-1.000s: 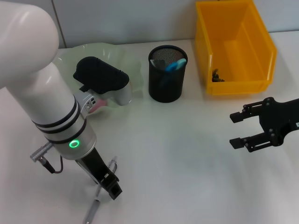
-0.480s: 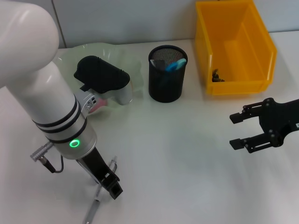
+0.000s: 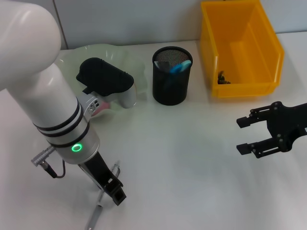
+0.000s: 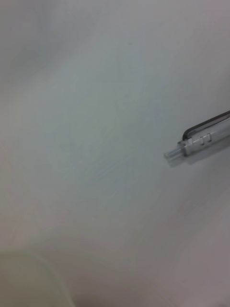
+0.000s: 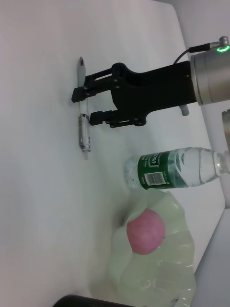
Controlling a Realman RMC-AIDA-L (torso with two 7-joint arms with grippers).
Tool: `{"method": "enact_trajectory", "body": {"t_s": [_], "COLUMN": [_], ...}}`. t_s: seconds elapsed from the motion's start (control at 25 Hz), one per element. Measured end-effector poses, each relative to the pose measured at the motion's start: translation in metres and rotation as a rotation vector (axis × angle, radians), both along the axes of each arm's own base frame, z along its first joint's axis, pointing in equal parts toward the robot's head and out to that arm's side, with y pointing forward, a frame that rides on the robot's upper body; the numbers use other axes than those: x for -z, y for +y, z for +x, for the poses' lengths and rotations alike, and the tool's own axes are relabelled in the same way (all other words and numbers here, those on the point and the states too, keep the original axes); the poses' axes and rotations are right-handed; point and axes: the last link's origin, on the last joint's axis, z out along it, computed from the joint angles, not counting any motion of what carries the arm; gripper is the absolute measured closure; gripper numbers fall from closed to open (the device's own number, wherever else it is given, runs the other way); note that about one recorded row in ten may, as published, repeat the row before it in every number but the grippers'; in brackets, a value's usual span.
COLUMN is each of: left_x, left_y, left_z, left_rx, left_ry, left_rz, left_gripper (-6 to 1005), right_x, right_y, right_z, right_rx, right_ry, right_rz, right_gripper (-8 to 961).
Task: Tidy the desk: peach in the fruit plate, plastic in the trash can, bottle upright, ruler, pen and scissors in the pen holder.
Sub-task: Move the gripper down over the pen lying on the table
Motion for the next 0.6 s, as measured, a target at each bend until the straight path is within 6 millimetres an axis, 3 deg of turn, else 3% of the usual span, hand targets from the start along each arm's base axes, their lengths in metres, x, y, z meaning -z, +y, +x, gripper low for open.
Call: {"method": "enact_trajectory", "body": {"t_s": [0.6], "left_x": [0.0012], "left_y": [-0.0018], "left_z": [-0.0023], "left_rx": [-0.005], "left_ry": [0.004], "left_rz": [-0.003], "left_gripper": [449], "right_x": [-0.0016], "right_y": [-0.0010], "right_z": [0.0020], "right_rx": [0.003], "right_ry": [-0.003], "right_rz": [0.002], "right_gripper": [208]}}
